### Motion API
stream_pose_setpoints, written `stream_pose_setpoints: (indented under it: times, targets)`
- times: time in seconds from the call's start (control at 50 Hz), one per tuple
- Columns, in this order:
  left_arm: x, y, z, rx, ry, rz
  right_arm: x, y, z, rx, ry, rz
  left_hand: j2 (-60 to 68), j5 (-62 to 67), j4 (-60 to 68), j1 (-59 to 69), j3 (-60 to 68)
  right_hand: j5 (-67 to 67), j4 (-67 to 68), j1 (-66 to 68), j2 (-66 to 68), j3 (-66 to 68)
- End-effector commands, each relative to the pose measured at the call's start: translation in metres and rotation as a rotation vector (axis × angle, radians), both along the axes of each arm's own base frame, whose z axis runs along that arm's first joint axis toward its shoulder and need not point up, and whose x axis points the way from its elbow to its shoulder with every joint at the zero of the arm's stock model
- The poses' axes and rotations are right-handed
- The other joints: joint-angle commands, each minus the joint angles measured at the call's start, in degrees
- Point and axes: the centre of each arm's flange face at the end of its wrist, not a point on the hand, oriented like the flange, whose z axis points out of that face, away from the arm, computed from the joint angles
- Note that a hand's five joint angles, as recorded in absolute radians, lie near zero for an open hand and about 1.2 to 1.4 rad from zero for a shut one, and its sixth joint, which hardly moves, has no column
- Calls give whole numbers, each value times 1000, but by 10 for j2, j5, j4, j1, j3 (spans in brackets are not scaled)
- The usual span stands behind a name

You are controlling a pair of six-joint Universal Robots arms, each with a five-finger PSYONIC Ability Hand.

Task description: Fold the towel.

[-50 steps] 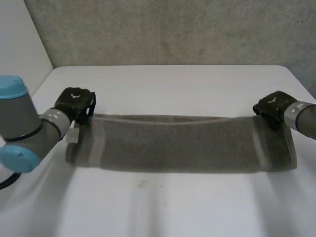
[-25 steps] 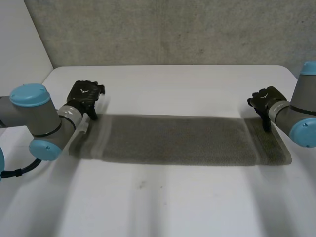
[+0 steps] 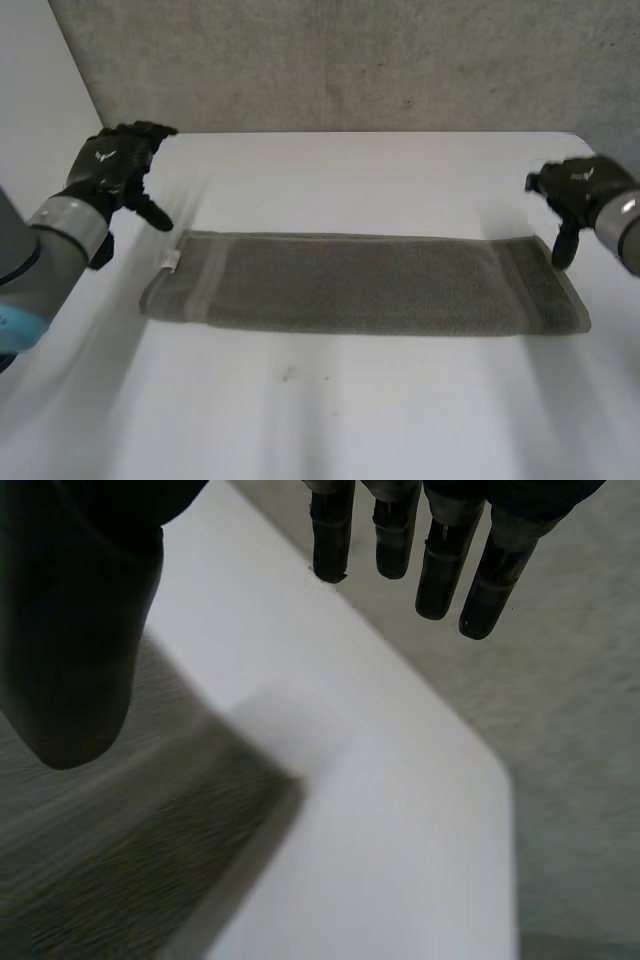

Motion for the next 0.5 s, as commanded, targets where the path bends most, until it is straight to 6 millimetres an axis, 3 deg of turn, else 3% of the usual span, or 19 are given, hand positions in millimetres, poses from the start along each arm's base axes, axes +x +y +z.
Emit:
stream_pose_setpoints:
  times: [0.02,0.2,0.26,0.38,0.4,0.42,0.44,0.5]
  targets:
    - [10,36,-23,134,63,17,-28,21,-42,124,-56,14,5,-17,5,-1,5,37,23,35,32,35]
    - [12,45,-23,142,71,19,-48,21,-84,165,-84,-5,5,-17,5,-1,5,103,89,101,97,100]
    - [11,45,-23,142,71,18,-48,20,-90,180,-80,-3,5,-17,5,-1,5,137,123,135,131,134]
    - [11,45,-25,128,73,16,-53,10,-105,201,-57,-16,5,-17,5,-1,5,357,343,355,351,354]
    - [11,45,-26,125,74,15,-55,6,-108,205,-47,-21,5,-17,5,-1,5,522,508,520,516,519]
    - [11,45,-27,125,74,15,-55,6,-108,205,-46,-21,5,-17,5,-1,5,524,510,521,518,521]
    - [11,45,-27,125,74,15,-57,2,-108,198,-42,-28,5,-17,5,-1,5,661,647,659,655,658]
    - [11,47,-28,116,75,13,-71,-9,-107,180,-26,-79,5,-17,5,-1,5,663,649,661,657,660]
